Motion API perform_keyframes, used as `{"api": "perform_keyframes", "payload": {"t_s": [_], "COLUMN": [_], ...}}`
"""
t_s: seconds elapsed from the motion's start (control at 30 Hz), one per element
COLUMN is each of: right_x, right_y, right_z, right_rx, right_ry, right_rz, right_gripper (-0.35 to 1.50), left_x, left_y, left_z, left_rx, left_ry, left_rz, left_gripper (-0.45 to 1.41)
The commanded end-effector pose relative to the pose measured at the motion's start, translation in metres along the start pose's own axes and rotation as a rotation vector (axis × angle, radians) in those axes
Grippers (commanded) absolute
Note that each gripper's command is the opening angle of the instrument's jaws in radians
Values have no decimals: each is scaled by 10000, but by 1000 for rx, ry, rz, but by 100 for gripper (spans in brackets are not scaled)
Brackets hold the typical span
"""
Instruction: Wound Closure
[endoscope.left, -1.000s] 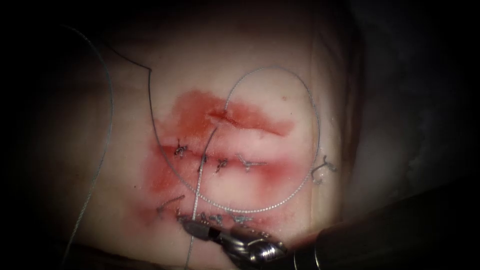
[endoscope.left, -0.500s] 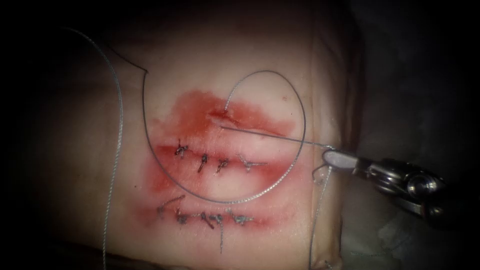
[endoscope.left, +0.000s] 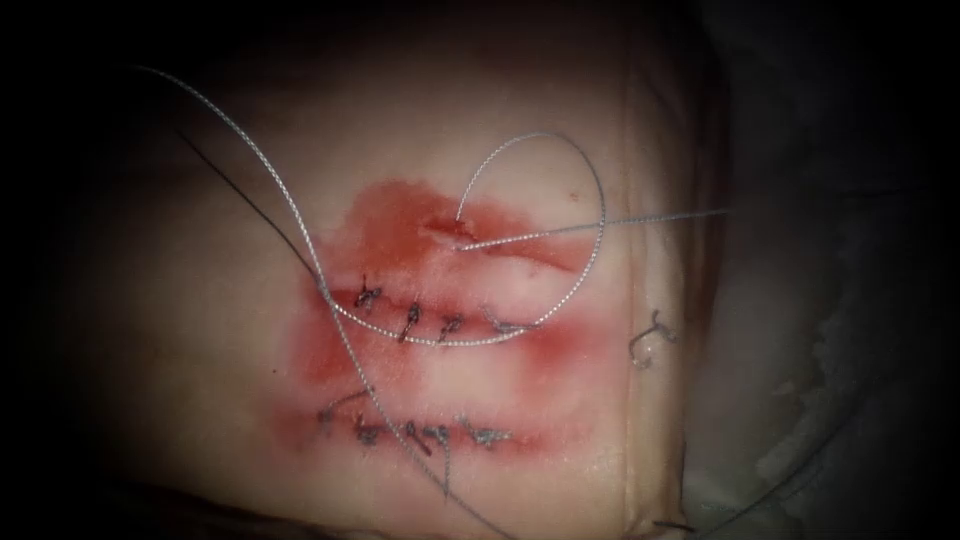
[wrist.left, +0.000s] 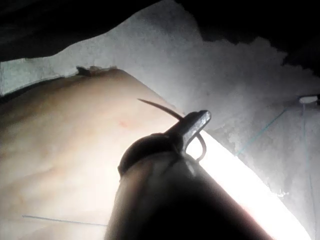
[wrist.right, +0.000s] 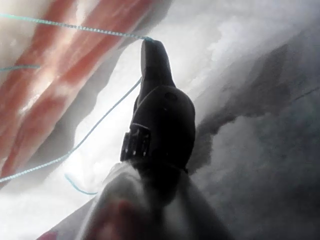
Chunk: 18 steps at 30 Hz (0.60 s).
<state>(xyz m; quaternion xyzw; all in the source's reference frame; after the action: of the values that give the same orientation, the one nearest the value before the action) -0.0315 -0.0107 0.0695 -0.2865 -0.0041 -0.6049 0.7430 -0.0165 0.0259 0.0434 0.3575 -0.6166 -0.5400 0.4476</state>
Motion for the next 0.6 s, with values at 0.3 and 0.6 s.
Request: {"api": "perform_keyframes", "payload": {"t_s": [0.3,0.6], "right_x": [-18,-14], "right_y": [-118,-30], "right_z": [-19,-13], "right_rx": [255,187], "right_ry": [14,-114], "right_rz": [-188,-440], "right_gripper": [-35,27], "left_x": [-4,-3], "left_y": [3,4], "left_z": [7,8], "left_rx": [4,5], "left_ry": [-2,-1], "left_rz": [3,-3], "left_gripper": [-45,-45]}}
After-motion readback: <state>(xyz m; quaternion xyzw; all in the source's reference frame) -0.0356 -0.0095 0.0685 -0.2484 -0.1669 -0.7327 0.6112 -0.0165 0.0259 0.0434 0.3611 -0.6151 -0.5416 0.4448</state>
